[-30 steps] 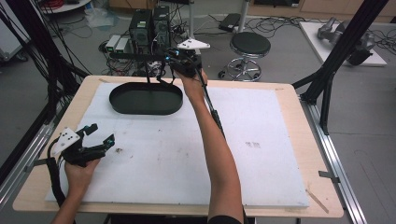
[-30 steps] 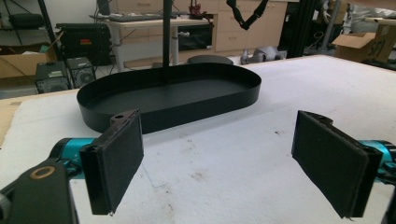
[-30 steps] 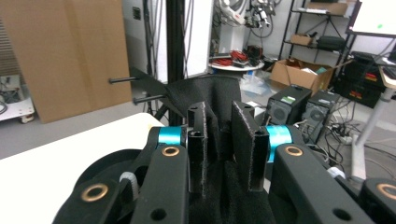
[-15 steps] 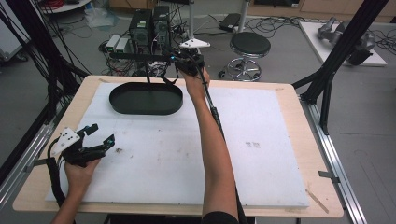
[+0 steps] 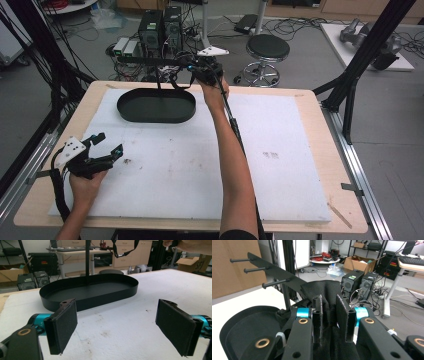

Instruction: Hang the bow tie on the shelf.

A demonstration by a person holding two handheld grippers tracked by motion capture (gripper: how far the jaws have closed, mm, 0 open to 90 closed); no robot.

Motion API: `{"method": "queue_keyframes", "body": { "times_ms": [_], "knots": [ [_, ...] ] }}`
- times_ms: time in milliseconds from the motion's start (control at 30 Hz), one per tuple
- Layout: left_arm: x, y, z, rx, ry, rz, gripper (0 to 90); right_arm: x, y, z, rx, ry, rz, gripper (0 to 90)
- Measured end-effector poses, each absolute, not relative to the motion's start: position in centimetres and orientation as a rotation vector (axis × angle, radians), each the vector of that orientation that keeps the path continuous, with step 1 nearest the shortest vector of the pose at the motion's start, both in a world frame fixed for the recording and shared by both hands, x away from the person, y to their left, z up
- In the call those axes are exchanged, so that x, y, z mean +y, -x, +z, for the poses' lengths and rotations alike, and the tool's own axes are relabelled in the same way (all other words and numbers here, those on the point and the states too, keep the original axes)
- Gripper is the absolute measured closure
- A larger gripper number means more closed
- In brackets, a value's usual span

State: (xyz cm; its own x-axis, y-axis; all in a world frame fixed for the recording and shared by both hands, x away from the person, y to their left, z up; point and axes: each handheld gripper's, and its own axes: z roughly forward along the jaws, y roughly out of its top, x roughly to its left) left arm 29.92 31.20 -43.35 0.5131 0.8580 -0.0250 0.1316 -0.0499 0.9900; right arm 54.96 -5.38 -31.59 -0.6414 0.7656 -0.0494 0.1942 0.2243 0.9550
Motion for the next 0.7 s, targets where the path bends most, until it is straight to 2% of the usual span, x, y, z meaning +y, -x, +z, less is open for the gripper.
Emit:
{"method": "queue_keyframes", "body": {
  "times_ms": [267, 700],
  "knots": [
    [31.21, -29.93, -43.36, 0.888, -1.527, 0.739, 17.8, -5.58, -54.94, -32.52, 1.985, -0.897, 1.430, 75.4],
    [31.23, -29.94, -43.36, 0.888, -1.526, 0.737, 17.8, -5.75, -54.70, -32.23, 1.959, -0.901, 1.441, 68.1]
  ]
}}
